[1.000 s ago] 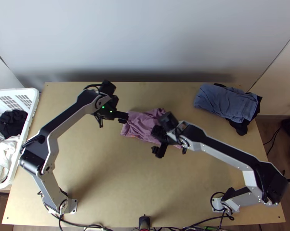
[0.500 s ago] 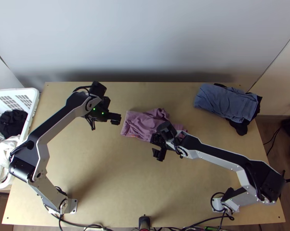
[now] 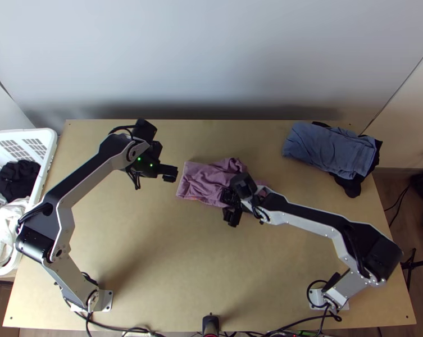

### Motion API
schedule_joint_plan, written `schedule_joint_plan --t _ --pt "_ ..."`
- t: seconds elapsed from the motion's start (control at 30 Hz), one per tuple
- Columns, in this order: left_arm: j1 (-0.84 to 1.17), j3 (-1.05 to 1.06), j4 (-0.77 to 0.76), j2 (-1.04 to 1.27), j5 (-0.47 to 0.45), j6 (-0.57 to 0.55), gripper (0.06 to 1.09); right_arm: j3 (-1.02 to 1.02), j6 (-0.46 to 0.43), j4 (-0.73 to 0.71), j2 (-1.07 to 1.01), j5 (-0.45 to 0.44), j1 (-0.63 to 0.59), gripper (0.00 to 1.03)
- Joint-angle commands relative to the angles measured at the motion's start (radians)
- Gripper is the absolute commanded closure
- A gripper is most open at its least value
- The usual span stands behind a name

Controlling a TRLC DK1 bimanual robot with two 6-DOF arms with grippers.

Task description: Fold the t-shirt

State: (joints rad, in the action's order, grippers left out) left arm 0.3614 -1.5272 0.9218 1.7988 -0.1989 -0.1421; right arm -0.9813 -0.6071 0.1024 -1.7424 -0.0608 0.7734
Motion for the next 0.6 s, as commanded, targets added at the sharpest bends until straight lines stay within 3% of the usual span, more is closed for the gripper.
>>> schedule_joint_plan --t 0.0,0.07,0.1,0.2,0.57 --pt "0.001 -0.002 0.000 0.005 -0.002 -0.001 0.13 -0.083 -0.002 -0.021 -0.065 -0.019 -0.033 0.05" --pt "0.002 -0.004 0.000 0.005 0.000 -0.001 0.13 -0.109 0.000 -0.021 -0.083 -0.020 -0.037 0.20" --pt "0.002 -0.004 0.000 0.007 -0.002 -0.001 0.13 -0.119 0.000 -0.020 -0.089 -0.020 -0.040 0.33" --pt "0.007 -0.005 0.000 0.008 -0.002 -0.001 0.13 -0.135 -0.003 -0.020 -0.095 -0.019 -0.046 0.96" --pt "0.011 -0.045 0.002 0.042 -0.002 -0.001 0.13 -0.132 0.086 0.016 0.086 -0.036 -0.102 1.00"
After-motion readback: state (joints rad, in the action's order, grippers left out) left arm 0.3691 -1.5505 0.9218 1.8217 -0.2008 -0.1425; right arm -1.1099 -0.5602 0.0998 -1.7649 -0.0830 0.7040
